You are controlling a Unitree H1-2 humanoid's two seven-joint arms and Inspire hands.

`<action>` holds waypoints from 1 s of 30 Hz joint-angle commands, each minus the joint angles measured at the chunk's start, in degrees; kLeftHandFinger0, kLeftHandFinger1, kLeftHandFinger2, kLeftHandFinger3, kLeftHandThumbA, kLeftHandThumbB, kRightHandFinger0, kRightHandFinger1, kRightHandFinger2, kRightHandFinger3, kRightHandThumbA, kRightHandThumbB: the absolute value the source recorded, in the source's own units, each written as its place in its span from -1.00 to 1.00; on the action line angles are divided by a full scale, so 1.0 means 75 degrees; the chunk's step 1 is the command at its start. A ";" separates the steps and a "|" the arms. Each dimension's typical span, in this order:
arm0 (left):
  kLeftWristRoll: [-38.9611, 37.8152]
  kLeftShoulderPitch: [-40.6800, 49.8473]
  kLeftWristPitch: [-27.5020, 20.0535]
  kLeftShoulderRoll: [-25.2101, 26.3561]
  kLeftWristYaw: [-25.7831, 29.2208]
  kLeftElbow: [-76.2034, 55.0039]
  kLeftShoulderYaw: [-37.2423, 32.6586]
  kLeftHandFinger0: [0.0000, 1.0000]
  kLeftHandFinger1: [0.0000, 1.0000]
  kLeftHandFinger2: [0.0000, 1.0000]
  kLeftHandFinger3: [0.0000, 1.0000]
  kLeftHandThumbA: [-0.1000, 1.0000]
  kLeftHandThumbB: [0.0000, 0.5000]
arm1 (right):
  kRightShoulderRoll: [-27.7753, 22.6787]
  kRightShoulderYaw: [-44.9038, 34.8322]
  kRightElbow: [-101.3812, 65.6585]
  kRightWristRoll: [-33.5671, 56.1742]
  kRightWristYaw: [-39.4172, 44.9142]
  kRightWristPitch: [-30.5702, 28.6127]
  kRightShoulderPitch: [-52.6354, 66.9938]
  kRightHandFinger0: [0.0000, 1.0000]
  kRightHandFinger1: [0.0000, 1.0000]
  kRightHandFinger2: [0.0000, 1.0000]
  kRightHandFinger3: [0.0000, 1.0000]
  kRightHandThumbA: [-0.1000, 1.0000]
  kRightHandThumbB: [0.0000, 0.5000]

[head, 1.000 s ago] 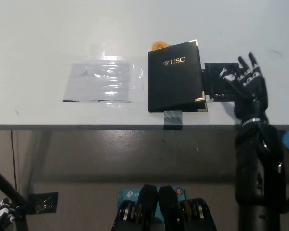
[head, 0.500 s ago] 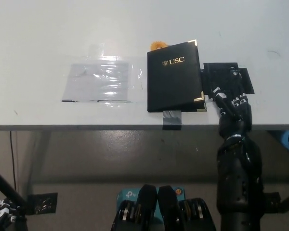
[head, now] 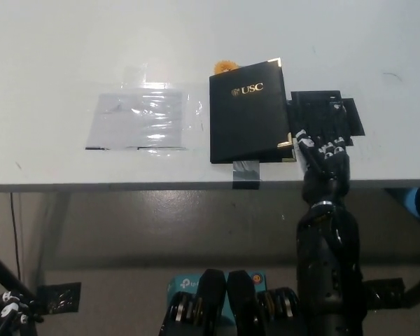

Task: The robot uses its right hand to push the cover of the diary kept in the middle of the desk towards the left to open it

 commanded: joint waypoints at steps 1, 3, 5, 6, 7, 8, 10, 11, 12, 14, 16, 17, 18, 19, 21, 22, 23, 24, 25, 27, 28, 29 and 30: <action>-0.0171 -0.0016 -0.0216 0.0093 -0.0280 -0.0013 0.0019 -0.11 0.08 -0.46 -0.32 -0.34 1.00 | 0.0244 0.0368 0.0187 0.0027 0.0074 -0.0145 -0.0387 0.66 0.75 0.73 0.88 0.80 -0.46; -0.0159 -0.0008 -0.0262 0.0081 -0.0274 -0.0030 0.0014 -0.11 0.08 -0.46 -0.31 -0.32 1.00 | 0.0253 0.0489 0.0200 -0.0003 0.0009 -0.0098 -0.0515 0.61 0.69 0.66 0.81 0.76 -0.41; -0.0198 -0.0015 -0.0198 0.0082 -0.0272 -0.0033 0.0024 -0.12 0.07 -0.47 -0.32 -0.33 1.00 | 0.0272 0.0585 0.0166 -0.0030 -0.0025 -0.0060 -0.0568 0.60 0.69 0.66 0.81 0.75 -0.41; -0.0199 -0.0015 -0.0198 0.0083 -0.0272 -0.0033 0.0023 -0.12 0.07 -0.47 -0.32 -0.33 1.00 | 0.0267 0.0598 0.0167 -0.0020 -0.0032 -0.0064 -0.0567 0.60 0.69 0.66 0.81 0.75 -0.41; -0.0237 -0.0013 -0.0095 0.0085 -0.0262 -0.0060 0.0030 -0.09 0.09 -0.46 -0.32 -0.34 1.00 | 0.0269 0.0720 0.0203 -0.0090 -0.0017 -0.0080 -0.0612 0.58 0.67 0.65 0.83 0.79 -0.40; -0.0229 -0.0016 -0.0111 0.0079 -0.0255 -0.0057 0.0032 -0.07 0.09 -0.47 -0.33 -0.32 1.00 | 0.0288 0.0788 0.0201 -0.0126 -0.0023 -0.0081 -0.0627 0.60 0.66 0.65 0.84 0.80 -0.38; -0.0215 -0.0038 -0.0159 0.0115 -0.0323 0.0013 0.0009 -0.06 0.10 -0.45 -0.31 -0.30 1.00 | 0.0317 0.0927 0.0261 -0.0189 -0.0002 -0.0069 -0.0676 0.58 0.65 0.65 0.85 0.81 -0.36; -0.0234 -0.0037 -0.0150 0.0110 -0.0322 0.0013 0.0020 -0.08 0.10 -0.45 -0.30 -0.30 1.00 | 0.0354 0.0970 0.0285 -0.0166 0.0003 -0.0063 -0.0701 0.58 0.65 0.64 0.84 0.79 -0.31; -0.0244 -0.0041 -0.0168 0.0109 -0.0334 0.0030 0.0026 -0.09 0.10 -0.45 -0.30 -0.29 1.00 | 0.0368 0.0998 0.0306 -0.0142 -0.0023 -0.0081 -0.0715 0.57 0.65 0.63 0.83 0.77 -0.31; -0.0238 -0.0077 -0.0117 0.0066 -0.0321 0.0030 -0.0004 -0.10 0.08 -0.47 -0.31 -0.28 1.00 | 0.0372 0.1029 0.0296 -0.0136 -0.0064 -0.0077 -0.0707 0.54 0.62 0.60 0.79 0.77 -0.35; -0.0233 -0.0102 -0.0087 0.0077 -0.0333 0.0021 -0.0011 -0.12 0.07 -0.48 -0.31 -0.26 1.00 | 0.0429 0.1041 0.0315 -0.0069 -0.0112 -0.0025 -0.0681 0.56 0.64 0.60 0.79 0.78 -0.39; -0.0221 -0.0104 -0.0106 0.0086 -0.0351 0.0034 -0.0021 -0.14 0.06 -0.47 -0.30 -0.24 1.00 | 0.0453 0.1060 0.0355 -0.0068 -0.0117 -0.0022 -0.0661 0.56 0.63 0.60 0.79 0.78 -0.37; -0.0180 -0.0152 -0.0065 0.0118 -0.0347 0.0026 -0.0057 -0.13 0.06 -0.47 -0.29 -0.22 1.00 | 0.0482 0.1056 0.0350 -0.0046 -0.0116 -0.0034 -0.0612 0.57 0.63 0.60 0.82 0.79 -0.34; -0.0163 -0.0145 -0.0026 0.0130 -0.0330 0.0002 -0.0072 -0.12 0.06 -0.46 -0.29 -0.22 1.00 | 0.0555 0.1071 0.0366 -0.0010 -0.0078 -0.0029 -0.0541 0.60 0.67 0.65 0.87 0.79 -0.36; -0.0150 -0.0154 -0.0014 0.0125 -0.0343 -0.0007 -0.0116 -0.11 0.06 -0.46 -0.28 -0.22 1.00 | 0.0623 0.1055 0.0328 0.0020 -0.0113 0.0020 -0.0425 0.63 0.69 0.70 0.89 0.78 -0.35; -0.0135 -0.0150 -0.0057 0.0136 -0.0362 0.0002 -0.0131 -0.09 0.07 -0.45 -0.26 -0.21 1.00 | 0.0647 0.1075 0.0377 0.0035 -0.0103 -0.0003 -0.0409 0.64 0.71 0.74 0.91 0.78 -0.35; -0.0077 -0.0127 -0.0119 0.0140 -0.0360 -0.0022 -0.0172 -0.08 0.08 -0.44 -0.25 -0.20 1.00 | 0.0657 0.1190 0.0427 0.0140 -0.0157 -0.0045 -0.0348 0.64 0.71 0.74 0.91 0.78 -0.36; -0.0040 -0.0112 -0.0128 0.0138 -0.0354 -0.0032 -0.0212 -0.12 0.06 -0.44 -0.24 -0.18 1.00 | 0.0657 0.1297 0.0475 0.0215 -0.0187 -0.0082 -0.0285 0.62 0.72 0.76 0.92 0.78 -0.35; 0.0013 -0.0119 -0.0147 0.0141 -0.0303 -0.0023 -0.0230 -0.13 0.04 -0.45 -0.24 -0.17 1.00 | 0.0657 0.1438 0.0514 0.0294 -0.0264 -0.0082 -0.0271 0.63 0.73 0.76 0.93 0.78 -0.31; -0.0071 -0.0070 -0.0080 0.0104 -0.0307 -0.0042 -0.0238 -0.16 0.02 -0.47 -0.25 -0.21 1.00 | 0.0657 0.1703 0.0556 0.0350 -0.0328 -0.0151 -0.0171 0.61 0.71 0.73 0.88 0.77 -0.28; -0.0050 -0.0070 -0.0070 0.0104 -0.0305 -0.0046 -0.0275 -0.16 0.01 -0.47 -0.25 -0.21 1.00 | 0.0657 0.1746 0.0555 0.0373 -0.0349 -0.0147 -0.0153 0.60 0.70 0.72 0.85 0.76 -0.25; -0.0063 -0.0076 -0.0074 0.0098 -0.0297 -0.0027 -0.0271 -0.17 0.02 -0.47 -0.26 -0.23 1.00 | 0.0657 0.1828 0.0634 0.0336 -0.0326 -0.0179 -0.0189 0.63 0.72 0.73 0.86 0.77 -0.27; -0.0083 -0.0104 -0.0060 0.0092 -0.0287 -0.0010 -0.0273 -0.17 0.02 -0.46 -0.26 -0.23 1.00 | 0.0657 0.1889 0.0736 0.0189 -0.0252 -0.0215 -0.0235 0.64 0.72 0.73 0.86 0.79 -0.30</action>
